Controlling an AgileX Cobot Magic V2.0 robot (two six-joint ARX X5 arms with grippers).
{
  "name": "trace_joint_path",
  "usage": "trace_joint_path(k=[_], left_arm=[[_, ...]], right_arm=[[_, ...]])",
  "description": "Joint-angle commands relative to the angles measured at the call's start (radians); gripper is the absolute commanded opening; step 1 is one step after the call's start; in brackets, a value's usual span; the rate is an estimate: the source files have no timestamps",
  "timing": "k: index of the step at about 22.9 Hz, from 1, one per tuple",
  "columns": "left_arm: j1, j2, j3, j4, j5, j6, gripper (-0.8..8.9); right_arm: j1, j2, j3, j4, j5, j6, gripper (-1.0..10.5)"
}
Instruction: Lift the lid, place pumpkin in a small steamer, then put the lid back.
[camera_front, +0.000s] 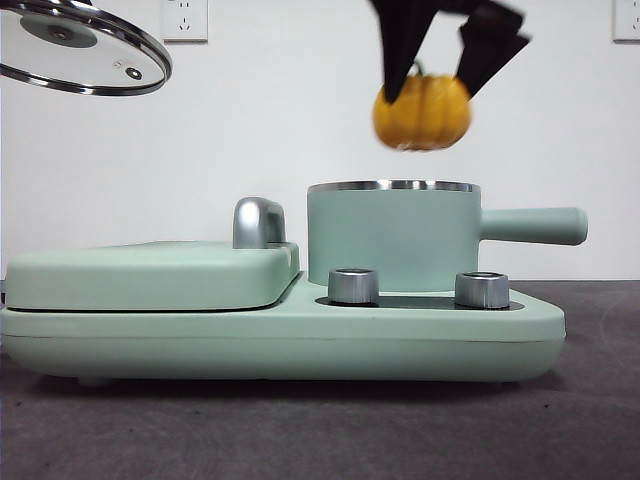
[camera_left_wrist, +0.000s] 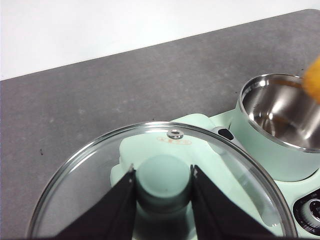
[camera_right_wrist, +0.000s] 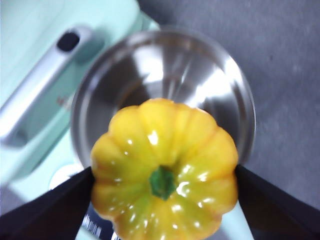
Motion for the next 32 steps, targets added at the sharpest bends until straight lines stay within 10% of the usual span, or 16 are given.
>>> trace_joint_path(k=[1,32], left_arm=[[-0.002,-0.001,0.015,0.033,-0.005,-0.014,0.15],[-0.002,-0.001,0.015,0.032,-0.005,-0.041,0.15]], right_arm=[[0.002,0.066,0.039,0.032,-0.008,-0.016,4.2],[0.004,0.288,0.042,0.203,-0.074,-0.038,4.2]])
